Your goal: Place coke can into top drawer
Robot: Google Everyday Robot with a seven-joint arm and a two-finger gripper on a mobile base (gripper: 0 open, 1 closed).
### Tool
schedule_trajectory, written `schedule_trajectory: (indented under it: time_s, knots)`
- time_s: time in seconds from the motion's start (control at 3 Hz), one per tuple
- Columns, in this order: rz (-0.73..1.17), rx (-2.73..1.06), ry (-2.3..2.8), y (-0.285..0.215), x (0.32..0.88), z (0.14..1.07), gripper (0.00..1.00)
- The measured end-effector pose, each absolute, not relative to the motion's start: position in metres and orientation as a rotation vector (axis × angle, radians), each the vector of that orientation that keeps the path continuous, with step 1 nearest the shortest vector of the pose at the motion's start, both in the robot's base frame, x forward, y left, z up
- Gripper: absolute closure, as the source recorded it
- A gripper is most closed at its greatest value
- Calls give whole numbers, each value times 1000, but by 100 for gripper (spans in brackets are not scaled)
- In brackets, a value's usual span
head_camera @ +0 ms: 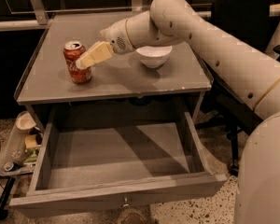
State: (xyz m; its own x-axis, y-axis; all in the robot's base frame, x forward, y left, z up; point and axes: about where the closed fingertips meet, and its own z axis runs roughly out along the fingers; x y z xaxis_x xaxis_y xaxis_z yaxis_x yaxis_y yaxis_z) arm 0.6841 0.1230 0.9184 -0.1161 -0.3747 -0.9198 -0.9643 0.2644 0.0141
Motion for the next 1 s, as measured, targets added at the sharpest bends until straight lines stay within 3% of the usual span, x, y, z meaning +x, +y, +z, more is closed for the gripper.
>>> schedule_trajectory:
  time_s: [1.0]
  knots:
    - [932, -1266, 1609, 174, 690, 915, 0]
